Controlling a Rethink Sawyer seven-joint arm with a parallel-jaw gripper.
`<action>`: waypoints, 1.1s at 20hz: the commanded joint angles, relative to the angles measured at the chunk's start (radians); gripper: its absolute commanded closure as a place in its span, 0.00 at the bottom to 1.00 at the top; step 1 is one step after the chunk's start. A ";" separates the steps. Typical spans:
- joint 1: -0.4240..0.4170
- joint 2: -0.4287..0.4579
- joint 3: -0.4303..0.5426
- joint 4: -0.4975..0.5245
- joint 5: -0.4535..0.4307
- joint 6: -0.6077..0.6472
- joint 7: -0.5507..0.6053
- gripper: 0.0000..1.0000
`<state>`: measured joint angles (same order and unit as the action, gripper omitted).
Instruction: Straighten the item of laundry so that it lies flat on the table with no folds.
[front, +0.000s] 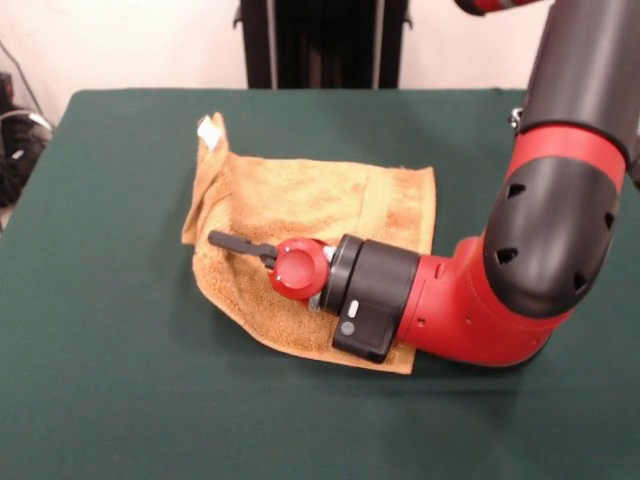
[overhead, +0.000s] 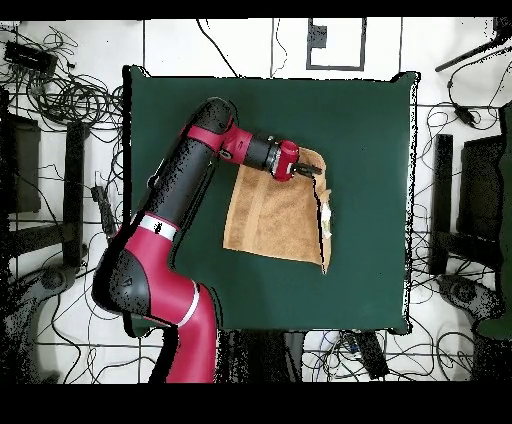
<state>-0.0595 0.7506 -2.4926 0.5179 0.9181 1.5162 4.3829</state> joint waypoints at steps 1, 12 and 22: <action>0.025 0.118 0.092 -0.098 0.086 -0.109 0.128 1.00; -0.007 0.092 0.013 -0.153 0.143 -0.010 0.111 1.00; -0.036 0.076 -0.020 -0.189 0.204 0.109 0.116 1.00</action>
<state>-0.0560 0.7609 -2.4892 0.5490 0.9466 1.5045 4.3829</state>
